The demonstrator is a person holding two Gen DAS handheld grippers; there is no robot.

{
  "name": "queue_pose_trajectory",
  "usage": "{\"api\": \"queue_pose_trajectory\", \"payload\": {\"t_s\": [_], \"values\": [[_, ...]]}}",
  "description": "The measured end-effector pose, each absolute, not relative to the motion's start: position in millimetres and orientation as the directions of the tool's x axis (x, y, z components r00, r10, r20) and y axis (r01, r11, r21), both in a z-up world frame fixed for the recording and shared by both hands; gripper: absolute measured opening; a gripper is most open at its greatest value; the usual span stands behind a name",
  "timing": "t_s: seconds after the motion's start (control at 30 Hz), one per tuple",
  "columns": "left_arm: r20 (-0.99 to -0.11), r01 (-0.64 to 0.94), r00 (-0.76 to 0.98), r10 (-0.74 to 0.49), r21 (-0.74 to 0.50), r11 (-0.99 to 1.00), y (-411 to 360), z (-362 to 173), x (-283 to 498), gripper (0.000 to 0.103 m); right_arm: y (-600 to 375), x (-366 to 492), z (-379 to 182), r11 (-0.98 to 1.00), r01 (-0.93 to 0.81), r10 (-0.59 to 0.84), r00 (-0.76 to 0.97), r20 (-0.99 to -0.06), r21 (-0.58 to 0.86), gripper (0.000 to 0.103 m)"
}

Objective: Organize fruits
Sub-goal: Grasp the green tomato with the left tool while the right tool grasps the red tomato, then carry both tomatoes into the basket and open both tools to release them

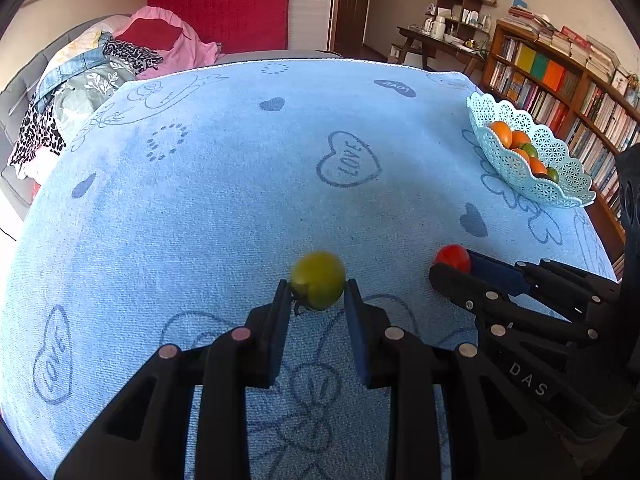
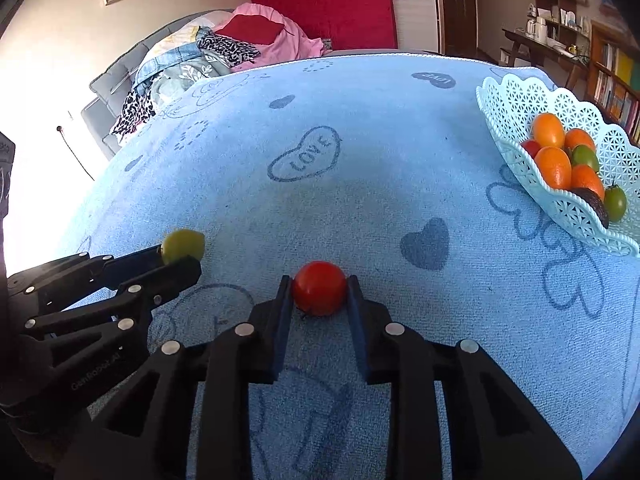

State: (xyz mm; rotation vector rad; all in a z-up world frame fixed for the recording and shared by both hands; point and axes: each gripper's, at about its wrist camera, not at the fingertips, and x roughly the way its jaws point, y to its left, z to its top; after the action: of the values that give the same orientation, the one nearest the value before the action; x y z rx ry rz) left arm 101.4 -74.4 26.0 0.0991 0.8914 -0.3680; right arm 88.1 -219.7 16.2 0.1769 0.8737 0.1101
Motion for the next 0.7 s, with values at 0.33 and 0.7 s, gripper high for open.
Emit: {"api": "queue_pose_trajectory", "payload": {"t_s": [0.33, 0.7], "values": [[-0.770, 0.359, 0.577, -0.271, -0.059, 0.931, -83, 32, 100, 0.028, -231, 75, 26, 0.975, -0.006, 0.170, 0.660, -0.732, 0.221, 0.028], [-0.760, 0.385, 0.586, -0.283, -0.047, 0.922, -103, 43, 97, 0.028, -252, 61, 42, 0.967, 0.026, 0.164, 0.698, -0.697, 0.253, 0.028]]}}
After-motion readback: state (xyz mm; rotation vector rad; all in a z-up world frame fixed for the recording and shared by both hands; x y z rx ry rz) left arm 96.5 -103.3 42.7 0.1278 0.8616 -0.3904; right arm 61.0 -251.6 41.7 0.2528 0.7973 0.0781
